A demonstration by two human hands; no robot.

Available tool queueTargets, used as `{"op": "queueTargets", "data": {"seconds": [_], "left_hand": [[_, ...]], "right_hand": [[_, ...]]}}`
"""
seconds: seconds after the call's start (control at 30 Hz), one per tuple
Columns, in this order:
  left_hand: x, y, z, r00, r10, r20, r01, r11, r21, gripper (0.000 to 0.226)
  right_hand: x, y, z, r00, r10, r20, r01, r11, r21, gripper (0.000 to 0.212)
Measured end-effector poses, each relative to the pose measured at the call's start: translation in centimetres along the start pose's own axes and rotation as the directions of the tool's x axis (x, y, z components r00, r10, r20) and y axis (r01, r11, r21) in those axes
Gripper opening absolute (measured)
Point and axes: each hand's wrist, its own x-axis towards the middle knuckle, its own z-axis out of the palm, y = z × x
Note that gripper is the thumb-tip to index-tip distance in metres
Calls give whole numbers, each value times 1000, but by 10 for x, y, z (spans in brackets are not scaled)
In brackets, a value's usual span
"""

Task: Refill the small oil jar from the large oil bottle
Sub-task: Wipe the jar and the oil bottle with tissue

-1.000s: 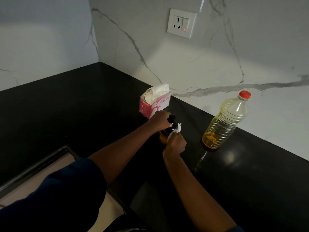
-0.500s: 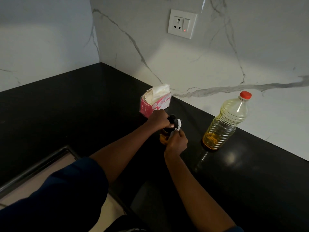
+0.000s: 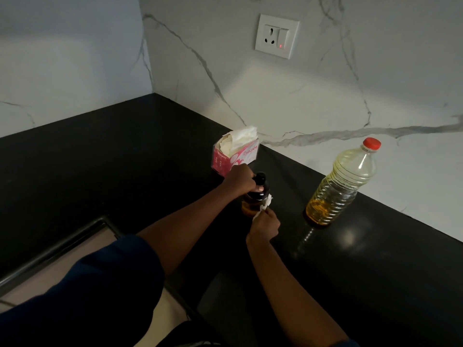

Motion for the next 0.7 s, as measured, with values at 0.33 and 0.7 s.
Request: {"op": "queueTargets", "data": {"seconds": [0.33,0.7], "left_hand": [[-2,1,0,1000,-3,-19,3,1000,-13,43],[-4,8,5,992,-34,-120,41,998,55,30]], "right_hand": [[11,-21,-5,998,-55,30,57,996,-72,38],[-7,-12,3,962,-272,4,272,960,-71,37]]}}
